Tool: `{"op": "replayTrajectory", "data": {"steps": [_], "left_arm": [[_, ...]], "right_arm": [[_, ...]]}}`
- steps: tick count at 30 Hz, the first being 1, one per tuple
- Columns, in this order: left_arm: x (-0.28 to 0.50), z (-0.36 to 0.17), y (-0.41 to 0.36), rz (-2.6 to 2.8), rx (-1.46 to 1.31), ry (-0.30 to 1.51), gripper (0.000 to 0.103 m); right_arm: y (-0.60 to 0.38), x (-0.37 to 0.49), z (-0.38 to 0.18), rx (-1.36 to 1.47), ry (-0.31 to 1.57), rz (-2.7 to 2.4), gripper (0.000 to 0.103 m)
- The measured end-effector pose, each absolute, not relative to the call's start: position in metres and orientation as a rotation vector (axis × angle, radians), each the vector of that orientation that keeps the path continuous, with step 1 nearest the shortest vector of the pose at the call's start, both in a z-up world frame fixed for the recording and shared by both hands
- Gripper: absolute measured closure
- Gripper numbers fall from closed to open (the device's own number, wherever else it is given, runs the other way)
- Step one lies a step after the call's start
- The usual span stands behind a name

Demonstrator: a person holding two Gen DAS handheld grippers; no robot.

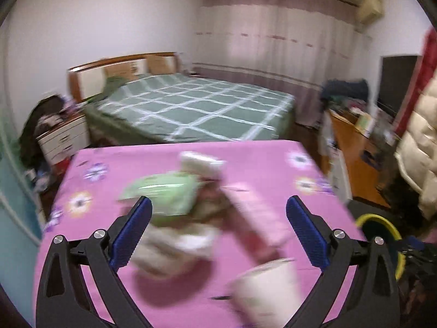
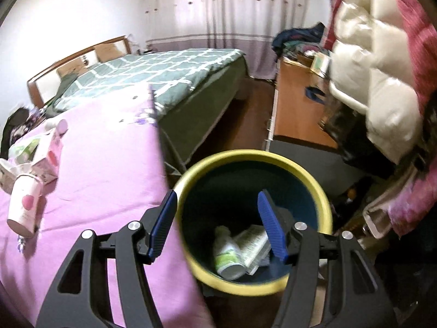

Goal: Collect trash
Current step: 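Move the left tool back over the table toward the remaining trash, then grasp the light green plastic bag with the right tool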

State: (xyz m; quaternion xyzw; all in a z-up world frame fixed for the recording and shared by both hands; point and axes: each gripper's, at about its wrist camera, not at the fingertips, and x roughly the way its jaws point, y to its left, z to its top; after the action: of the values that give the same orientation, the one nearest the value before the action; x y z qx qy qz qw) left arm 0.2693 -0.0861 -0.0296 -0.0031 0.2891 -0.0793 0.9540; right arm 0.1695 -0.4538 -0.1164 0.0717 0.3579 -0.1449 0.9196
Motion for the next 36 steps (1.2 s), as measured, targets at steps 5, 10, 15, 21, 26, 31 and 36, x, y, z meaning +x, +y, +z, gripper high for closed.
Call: {"op": "replayTrajectory", "data": {"steps": [5, 10, 15, 21, 26, 31, 36], "left_arm": [[0.28, -0.047, -0.007, -0.013, -0.041, 0.567, 0.006], [0.288, -0.068, 0.061, 0.173, -0.037, 0.511, 0.005], [0.295, -0.085, 0.09, 0.217, -0.102, 0.55, 0.005], [0.295, -0.087, 0.102, 0.294, -0.123, 0.534, 0.005], [0.296, -0.089, 0.118, 0.358, -0.166, 0.54, 0.005], [0.291, -0.091, 0.137, 0.426, -0.196, 0.541, 0.005], [0.291, -0.097, 0.145, 0.484, -0.211, 0.571, 0.005]], "right_arm": [[-0.408, 0.199, -0.115, 0.129, 0.749, -0.203, 0.044], [-0.359, 0.226, -0.112, 0.127, 0.767, -0.104, 0.044], [-0.317, 0.258, -0.099, 0.102, 0.763, -0.009, 0.044], [-0.273, 0.294, -0.075, 0.092, 0.746, 0.114, 0.044], [-0.213, 0.336, -0.058, 0.033, 0.774, 0.257, 0.044], [-0.15, 0.373, -0.055, -0.052, 0.845, 0.364, 0.044], [-0.089, 0.395, -0.061, -0.164, 0.909, 0.417, 0.044]]}}
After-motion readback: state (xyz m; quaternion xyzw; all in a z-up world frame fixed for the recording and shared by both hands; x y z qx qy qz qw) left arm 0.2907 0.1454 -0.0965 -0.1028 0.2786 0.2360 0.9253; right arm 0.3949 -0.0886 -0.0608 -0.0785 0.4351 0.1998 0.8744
